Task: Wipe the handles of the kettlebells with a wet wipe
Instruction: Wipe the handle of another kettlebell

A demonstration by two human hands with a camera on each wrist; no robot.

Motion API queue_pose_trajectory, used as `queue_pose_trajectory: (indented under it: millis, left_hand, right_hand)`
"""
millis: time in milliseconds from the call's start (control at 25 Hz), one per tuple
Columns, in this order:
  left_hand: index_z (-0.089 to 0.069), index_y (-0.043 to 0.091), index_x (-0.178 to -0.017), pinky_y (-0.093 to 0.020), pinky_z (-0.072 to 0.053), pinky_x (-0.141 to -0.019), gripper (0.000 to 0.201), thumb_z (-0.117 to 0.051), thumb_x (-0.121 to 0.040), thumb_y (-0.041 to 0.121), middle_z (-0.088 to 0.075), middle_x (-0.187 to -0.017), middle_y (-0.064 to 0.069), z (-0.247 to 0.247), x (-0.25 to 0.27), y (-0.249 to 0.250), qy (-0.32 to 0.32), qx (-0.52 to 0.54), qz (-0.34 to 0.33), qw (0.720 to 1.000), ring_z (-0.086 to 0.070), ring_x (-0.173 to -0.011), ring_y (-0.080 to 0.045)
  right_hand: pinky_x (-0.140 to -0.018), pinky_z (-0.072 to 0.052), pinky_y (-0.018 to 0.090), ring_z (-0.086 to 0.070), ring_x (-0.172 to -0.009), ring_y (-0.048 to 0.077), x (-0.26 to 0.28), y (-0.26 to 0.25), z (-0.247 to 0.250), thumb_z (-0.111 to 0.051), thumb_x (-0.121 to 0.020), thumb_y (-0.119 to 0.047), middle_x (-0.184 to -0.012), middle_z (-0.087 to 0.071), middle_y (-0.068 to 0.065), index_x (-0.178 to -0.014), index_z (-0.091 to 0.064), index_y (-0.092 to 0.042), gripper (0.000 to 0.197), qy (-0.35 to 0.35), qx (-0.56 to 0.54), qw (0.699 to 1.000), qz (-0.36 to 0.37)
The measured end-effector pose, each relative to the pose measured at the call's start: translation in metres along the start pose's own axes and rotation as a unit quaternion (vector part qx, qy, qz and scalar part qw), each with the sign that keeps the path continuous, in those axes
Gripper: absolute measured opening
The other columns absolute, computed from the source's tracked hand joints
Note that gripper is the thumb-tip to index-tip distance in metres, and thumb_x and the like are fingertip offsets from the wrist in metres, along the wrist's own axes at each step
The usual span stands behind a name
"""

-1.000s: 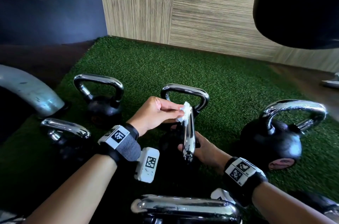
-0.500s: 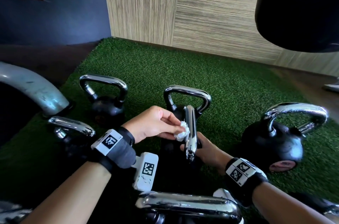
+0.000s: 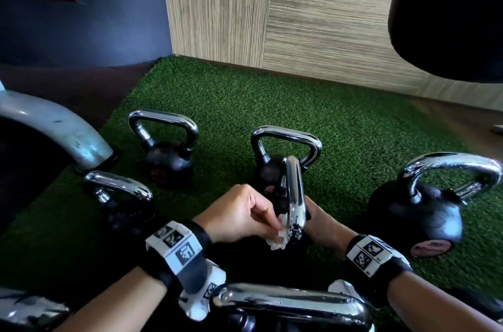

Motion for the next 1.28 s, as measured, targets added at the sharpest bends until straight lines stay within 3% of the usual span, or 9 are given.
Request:
queue_pose_trajectory:
  millis: [200, 440, 520, 600, 720, 840, 960, 1120, 1280]
  left_hand:
    - [-0.082, 0.017, -0.084, -0.031, -0.059, -0.090, 0.007, -0.086, -0.079, 0.014, -0.080, -0.085, 0.010, -0.020, 0.017, -0.022, 0.055, -0.019, 0.019, 0.998, -0.075, -0.084, -0.004]
    - [-0.081, 0.021, -0.082, -0.018, -0.054, -0.077, 0.012, -0.090, -0.075, 0.016, -0.080, -0.084, 0.010, 0.012, 0.013, -0.006, 0.090, -0.056, -0.026, 0.994, -0.073, -0.079, 0.001]
    - [-0.080, 0.023, -0.081, -0.018, -0.054, -0.076, 0.015, -0.091, -0.073, 0.018, -0.080, -0.083, 0.008, 0.033, 0.009, 0.006, 0.137, -0.014, -0.033, 0.990, -0.072, -0.077, 0.000]
    - [-0.079, 0.023, -0.083, -0.018, -0.055, -0.076, 0.017, -0.091, -0.073, 0.016, -0.080, -0.084, 0.004, 0.050, 0.004, 0.018, 0.165, 0.025, -0.039, 0.985, -0.072, -0.077, -0.002]
    - [-0.077, 0.018, -0.087, -0.021, -0.058, -0.078, 0.018, -0.088, -0.074, 0.011, -0.081, -0.089, -0.003, 0.063, -0.001, 0.041, 0.178, 0.101, -0.051, 0.977, -0.073, -0.080, -0.008]
    - [-0.058, 0.015, -0.085, -0.030, -0.061, -0.078, 0.029, -0.083, -0.076, 0.001, -0.077, -0.084, -0.003, 0.064, -0.007, 0.061, 0.186, 0.207, -0.052, 0.959, -0.072, -0.080, -0.012]
    - [-0.042, 0.016, -0.090, -0.030, -0.064, -0.071, 0.042, -0.077, -0.080, -0.006, -0.073, -0.078, -0.004, 0.063, -0.014, 0.067, 0.181, 0.306, -0.005, 0.935, -0.072, -0.075, -0.016]
    - [-0.046, 0.012, -0.096, -0.030, -0.065, -0.071, 0.034, -0.075, -0.086, -0.002, -0.073, -0.073, -0.004, 0.057, -0.021, 0.064, 0.140, 0.279, 0.043, 0.949, -0.073, -0.070, -0.014]
    - [-0.058, 0.013, -0.123, -0.033, -0.063, -0.075, 0.033, -0.073, -0.093, 0.016, -0.078, -0.097, -0.013, 0.050, -0.018, 0.054, 0.048, 0.260, 0.054, 0.963, -0.075, -0.085, -0.025]
  right_hand:
    - [-0.099, -0.056, 0.047, -0.070, -0.106, 0.010, -0.005, 0.003, 0.005, -0.086, -0.064, -0.064, -0.112, -0.075, -0.007, -0.130, -0.058, -0.037, 0.077, -0.009, 0.065, 0.998, -0.004]
    - [-0.083, -0.059, 0.027, -0.061, -0.065, -0.016, 0.035, -0.075, 0.035, -0.081, -0.079, -0.033, -0.067, -0.069, -0.033, -0.084, -0.070, -0.041, 0.014, -0.033, 0.158, 0.987, -0.008]
    - [-0.086, -0.059, 0.030, -0.062, -0.068, -0.014, 0.042, -0.097, 0.058, -0.081, -0.084, -0.030, -0.065, -0.067, -0.037, -0.070, -0.071, -0.052, 0.028, 0.061, 0.180, 0.981, 0.039]
    - [-0.078, -0.059, 0.034, -0.068, -0.068, -0.003, 0.048, -0.121, 0.070, -0.085, -0.080, -0.031, -0.075, -0.075, -0.024, -0.081, -0.076, -0.054, 0.025, 0.109, 0.115, 0.982, 0.105]
    - [-0.076, -0.062, 0.046, -0.073, -0.074, 0.020, 0.061, -0.168, 0.065, -0.089, -0.065, -0.055, -0.089, -0.081, 0.000, -0.105, -0.079, -0.041, 0.044, 0.089, 0.027, 0.979, 0.180]
    - [-0.081, -0.062, 0.056, -0.075, -0.087, 0.024, 0.070, -0.196, 0.051, -0.091, -0.061, -0.055, -0.098, -0.080, 0.003, -0.112, -0.078, -0.037, 0.056, 0.098, 0.013, 0.971, 0.218]
    - [-0.080, -0.064, 0.045, -0.078, -0.087, 0.027, 0.077, -0.209, 0.048, -0.092, -0.062, -0.033, -0.103, -0.080, -0.002, -0.108, -0.081, -0.021, 0.048, 0.128, -0.040, 0.964, 0.231]
    - [-0.070, -0.065, 0.033, -0.079, -0.077, 0.024, 0.086, -0.213, 0.052, -0.092, -0.067, -0.013, -0.093, -0.082, 0.000, -0.098, -0.082, -0.021, 0.033, 0.142, -0.049, 0.964, 0.221]
    - [-0.067, -0.060, 0.038, -0.073, -0.066, 0.017, 0.084, -0.196, 0.053, -0.092, -0.067, -0.025, -0.076, -0.078, -0.001, -0.085, -0.081, -0.026, 0.021, 0.158, 0.059, 0.966, 0.195]
Point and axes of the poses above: each hand's wrist, its own x-axis away from the middle knuckle, its own z-axis out of the back of the hand, y = z × x, the point moved 3 cm from there along -x, towards the middle knuckle
